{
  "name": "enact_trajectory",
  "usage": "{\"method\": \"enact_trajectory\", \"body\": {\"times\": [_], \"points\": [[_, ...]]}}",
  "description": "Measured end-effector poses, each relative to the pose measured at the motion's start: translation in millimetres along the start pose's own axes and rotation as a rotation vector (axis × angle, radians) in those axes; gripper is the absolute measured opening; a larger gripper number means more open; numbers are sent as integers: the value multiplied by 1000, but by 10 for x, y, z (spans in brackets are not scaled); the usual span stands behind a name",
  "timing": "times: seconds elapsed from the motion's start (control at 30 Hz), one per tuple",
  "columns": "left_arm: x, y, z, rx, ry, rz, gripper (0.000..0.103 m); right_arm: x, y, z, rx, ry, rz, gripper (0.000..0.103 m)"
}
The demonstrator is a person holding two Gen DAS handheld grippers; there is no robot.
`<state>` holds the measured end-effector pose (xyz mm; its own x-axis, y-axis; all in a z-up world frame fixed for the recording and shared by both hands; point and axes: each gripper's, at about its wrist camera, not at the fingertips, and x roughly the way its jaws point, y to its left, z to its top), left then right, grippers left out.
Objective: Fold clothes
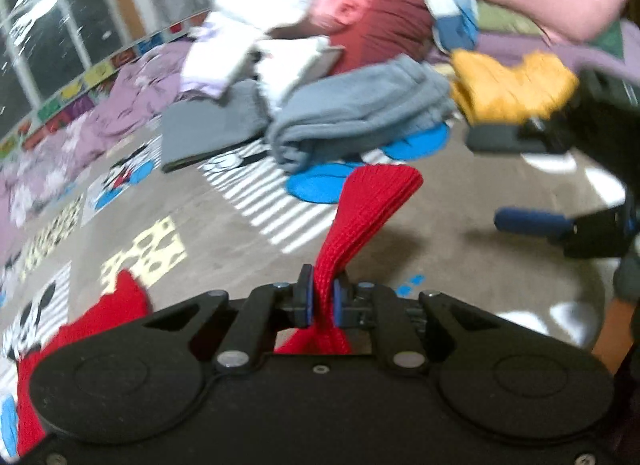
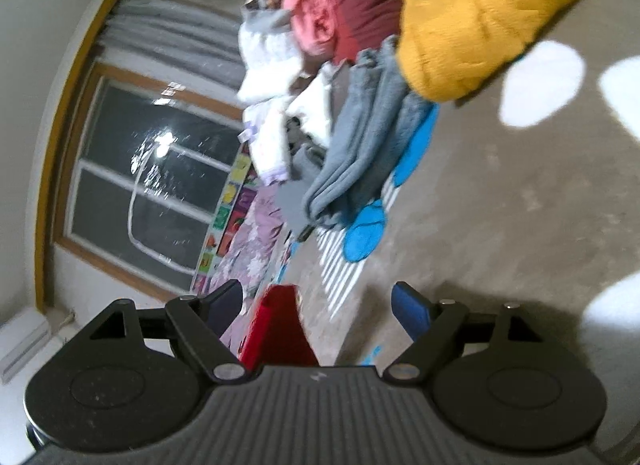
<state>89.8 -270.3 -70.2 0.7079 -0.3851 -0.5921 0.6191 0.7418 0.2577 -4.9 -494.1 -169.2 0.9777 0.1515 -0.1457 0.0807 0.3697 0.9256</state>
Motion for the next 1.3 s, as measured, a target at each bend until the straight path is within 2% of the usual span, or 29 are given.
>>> {"method": "enact_trajectory", "body": {"times": [0.13, 0.27, 0.5, 0.63, 0.7, 0.8, 0.87, 1.03, 1.3], "points": [[-202, 375, -10, -120, -37, -11, 8, 66, 146, -109, -89, 58, 28, 82], [-427, 749, -64, -225, -93, -20, 8, 182, 456, -343, -278, 157, 41, 82], [-741, 1229, -285, -366, -131, 24, 8, 352, 1015, -1017, -637, 327, 74, 82], [-928, 1423, -461, -422, -153, 52, 8, 404, 1266, -1498, -866, 416, 62, 82], [-1025, 1530, -549, -452, -165, 70, 8, 424, 1311, -1672, -938, 456, 49, 82], [-1156, 1684, -682, -487, -181, 95, 8, 444, 1323, -1869, -1002, 512, 42, 81], [-1229, 1789, -763, -512, -186, 112, 8, 425, 1352, -1980, -1052, 517, 39, 74], [-1366, 1983, -983, -570, -191, 146, 8, 416, 1403, -2127, -1123, 520, 38, 68], [-1501, 2161, -1350, -652, -183, 180, 8, 520, 1452, -2263, -1191, 513, 36, 67]]}}
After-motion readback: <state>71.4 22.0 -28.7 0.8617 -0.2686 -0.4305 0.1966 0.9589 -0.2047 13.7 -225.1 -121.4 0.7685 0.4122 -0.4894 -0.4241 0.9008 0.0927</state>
